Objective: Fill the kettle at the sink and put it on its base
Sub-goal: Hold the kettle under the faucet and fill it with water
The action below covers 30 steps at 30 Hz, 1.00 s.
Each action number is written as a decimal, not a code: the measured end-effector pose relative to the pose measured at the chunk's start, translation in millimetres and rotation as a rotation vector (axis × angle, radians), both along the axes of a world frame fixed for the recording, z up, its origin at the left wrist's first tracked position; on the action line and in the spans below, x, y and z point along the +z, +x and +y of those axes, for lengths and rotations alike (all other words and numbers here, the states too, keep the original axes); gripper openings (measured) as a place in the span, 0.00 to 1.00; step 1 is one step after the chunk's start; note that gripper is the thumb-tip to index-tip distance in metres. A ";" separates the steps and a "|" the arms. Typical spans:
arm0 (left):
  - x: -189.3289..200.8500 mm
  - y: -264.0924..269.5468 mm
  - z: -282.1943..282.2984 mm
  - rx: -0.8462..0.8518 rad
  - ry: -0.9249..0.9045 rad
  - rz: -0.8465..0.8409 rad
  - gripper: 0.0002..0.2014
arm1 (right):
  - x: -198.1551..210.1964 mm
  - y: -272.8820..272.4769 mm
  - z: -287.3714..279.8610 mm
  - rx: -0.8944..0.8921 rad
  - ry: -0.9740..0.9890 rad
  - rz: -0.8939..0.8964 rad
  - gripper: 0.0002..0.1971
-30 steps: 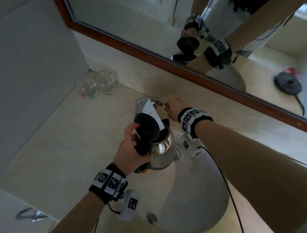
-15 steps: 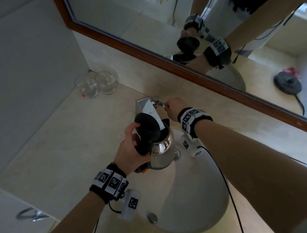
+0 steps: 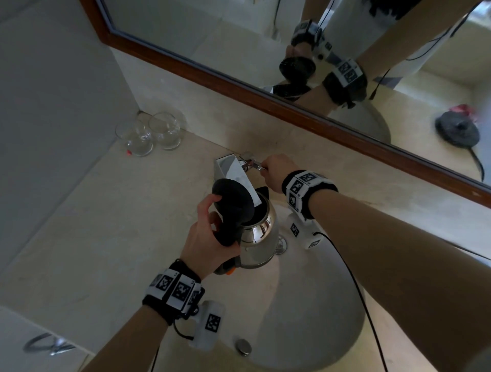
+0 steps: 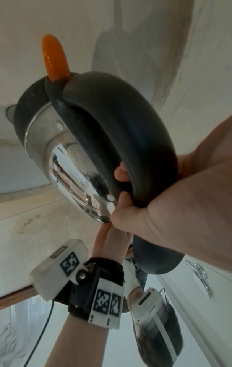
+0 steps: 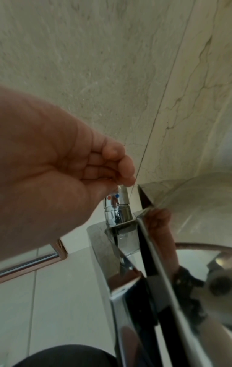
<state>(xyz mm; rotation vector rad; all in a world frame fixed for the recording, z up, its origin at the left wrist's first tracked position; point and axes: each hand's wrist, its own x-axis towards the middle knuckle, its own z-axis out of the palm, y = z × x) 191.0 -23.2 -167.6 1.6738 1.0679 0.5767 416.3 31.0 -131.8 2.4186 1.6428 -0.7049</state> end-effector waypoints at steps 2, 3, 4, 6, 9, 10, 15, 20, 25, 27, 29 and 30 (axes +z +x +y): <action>-3.0 -0.2 0.3 0.007 0.019 0.009 0.50 | -0.4 -0.2 0.0 0.000 0.005 0.001 0.13; -4.1 -0.2 0.4 0.008 0.025 0.012 0.51 | -0.4 -0.3 0.0 -0.001 0.008 0.003 0.13; -4.9 -0.2 0.5 0.008 0.029 0.013 0.51 | -0.6 -0.2 0.0 0.000 0.012 0.004 0.13; -5.1 -0.4 0.2 0.006 0.032 0.016 0.51 | -1.0 0.0 -0.2 0.002 0.017 0.002 0.13; -3.8 -1.7 -0.9 0.010 0.017 0.005 0.51 | -1.8 -0.4 0.0 -0.001 0.019 0.007 0.13; -3.2 -2.1 -1.3 0.013 0.005 0.000 0.50 | -1.8 -0.6 -0.1 -0.004 0.018 0.010 0.13; -0.7 -2.0 -1.6 0.017 -0.002 0.006 0.47 | -1.9 -0.3 -0.9 -0.013 0.024 0.009 0.14; -3.5 -1.4 -1.9 0.029 -0.013 0.026 0.47 | -2.9 -0.6 -0.7 -0.018 0.018 0.007 0.14; -3.2 -1.4 -3.3 0.025 -0.024 0.023 0.47 | -2.9 -0.4 0.7 -0.033 -0.004 0.000 0.14; -3.1 -1.2 -3.8 0.025 -0.016 0.030 0.48 | -2.7 -0.9 1.1 -0.023 -0.012 -0.012 0.14; -3.8 -1.2 -4.1 0.031 -0.002 0.034 0.48 | -2.6 -1.1 1.4 -0.017 -0.013 -0.016 0.14; -5.0 -1.2 -4.0 0.032 0.004 0.034 0.48 | -2.4 -0.9 1.4 -0.019 -0.011 -0.016 0.13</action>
